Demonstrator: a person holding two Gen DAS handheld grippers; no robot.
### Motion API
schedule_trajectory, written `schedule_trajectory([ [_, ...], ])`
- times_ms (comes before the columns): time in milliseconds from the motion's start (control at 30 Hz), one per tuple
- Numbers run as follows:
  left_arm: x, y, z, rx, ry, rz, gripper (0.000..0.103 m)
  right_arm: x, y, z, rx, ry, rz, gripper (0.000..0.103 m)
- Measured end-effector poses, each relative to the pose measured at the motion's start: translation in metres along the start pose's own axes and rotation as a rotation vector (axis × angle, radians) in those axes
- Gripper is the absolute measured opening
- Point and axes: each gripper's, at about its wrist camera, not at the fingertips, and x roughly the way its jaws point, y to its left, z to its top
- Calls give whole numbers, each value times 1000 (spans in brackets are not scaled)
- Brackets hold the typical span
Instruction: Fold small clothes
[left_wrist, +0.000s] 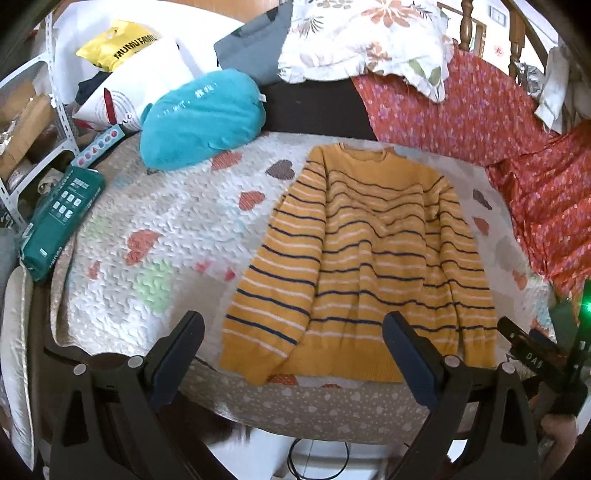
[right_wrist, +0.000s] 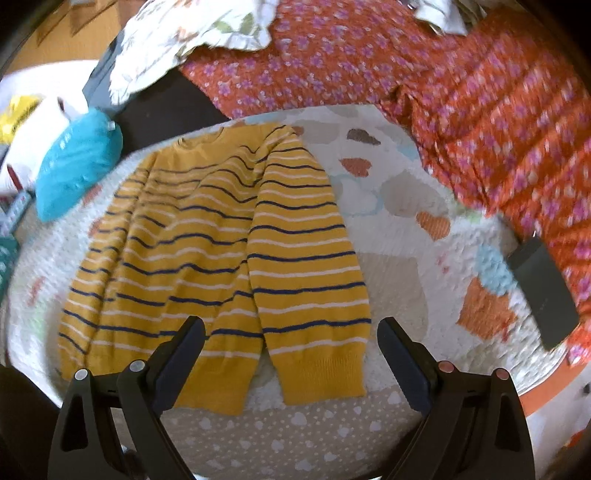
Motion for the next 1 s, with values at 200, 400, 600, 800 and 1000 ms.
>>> schedule_trajectory([
  [200, 26, 11, 12, -16, 21, -9, 97, 16, -55, -2, 246, 51, 117, 97],
  [400, 70, 10, 9, -26, 102, -10, 97, 58, -77, -13, 361, 144, 185, 87],
  [600, 95, -2, 3, -20, 160, -27, 97, 90, -61, -23, 294, 187, 91, 88],
  [800, 100, -4, 8, -16, 156, -37, 97, 93, -59, -15, 166, 195, 93, 13],
  [1000, 103, 17, 21, -66, 130, -40, 97, 36, -116, 55, 200, 5, -47, 11],
])
